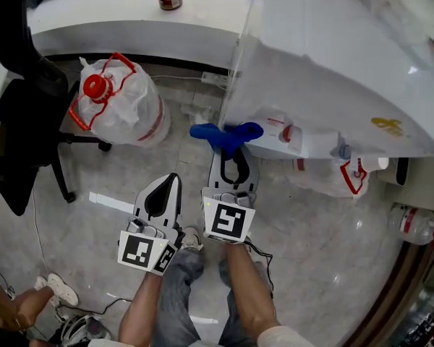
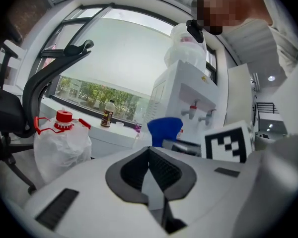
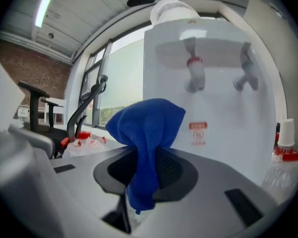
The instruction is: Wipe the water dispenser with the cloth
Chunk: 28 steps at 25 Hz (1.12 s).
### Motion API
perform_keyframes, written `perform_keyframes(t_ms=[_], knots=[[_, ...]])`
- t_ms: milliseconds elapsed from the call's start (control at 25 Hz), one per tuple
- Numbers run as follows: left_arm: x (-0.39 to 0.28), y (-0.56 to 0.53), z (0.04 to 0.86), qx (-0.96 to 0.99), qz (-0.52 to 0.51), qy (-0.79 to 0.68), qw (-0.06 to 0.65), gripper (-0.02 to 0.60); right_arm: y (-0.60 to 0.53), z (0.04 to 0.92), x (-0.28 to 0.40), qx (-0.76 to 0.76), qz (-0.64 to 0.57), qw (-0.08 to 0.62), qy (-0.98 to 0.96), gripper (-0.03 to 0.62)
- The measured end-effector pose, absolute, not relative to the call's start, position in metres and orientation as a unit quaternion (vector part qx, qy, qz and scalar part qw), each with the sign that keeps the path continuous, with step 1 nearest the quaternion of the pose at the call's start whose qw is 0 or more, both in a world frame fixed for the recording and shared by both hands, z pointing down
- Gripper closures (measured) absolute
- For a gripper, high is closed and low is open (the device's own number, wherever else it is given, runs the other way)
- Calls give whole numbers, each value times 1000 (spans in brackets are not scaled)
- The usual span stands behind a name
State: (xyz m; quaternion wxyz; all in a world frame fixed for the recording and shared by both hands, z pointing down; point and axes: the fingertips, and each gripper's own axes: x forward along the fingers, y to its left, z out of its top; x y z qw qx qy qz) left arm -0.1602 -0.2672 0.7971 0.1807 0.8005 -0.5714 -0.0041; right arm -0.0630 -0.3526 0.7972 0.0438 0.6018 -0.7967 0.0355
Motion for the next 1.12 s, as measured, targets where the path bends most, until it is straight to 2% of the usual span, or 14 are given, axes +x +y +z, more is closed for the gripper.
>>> perform_keyframes(t_ms=[160, 400, 640, 920, 1120], knots=[[-164, -256, 792, 794, -9, -575, 196, 571, -350, 717, -66, 620, 4, 3, -785, 491], [-169, -247, 761, 793, -15, -576, 196, 571, -348, 643, -65, 628, -35, -13, -777, 491], [-178, -247, 741, 793, -17, -578, 191, 571, -343, 635, -67, 626, -32, -2, -779, 491], [-171, -241, 740, 797, -10, -572, 195, 571, -331, 678, -64, 622, 23, 15, -783, 491], [-159, -240, 708, 800, -10, -567, 194, 571, -320, 639, -45, 622, 8, 13, -783, 491]])
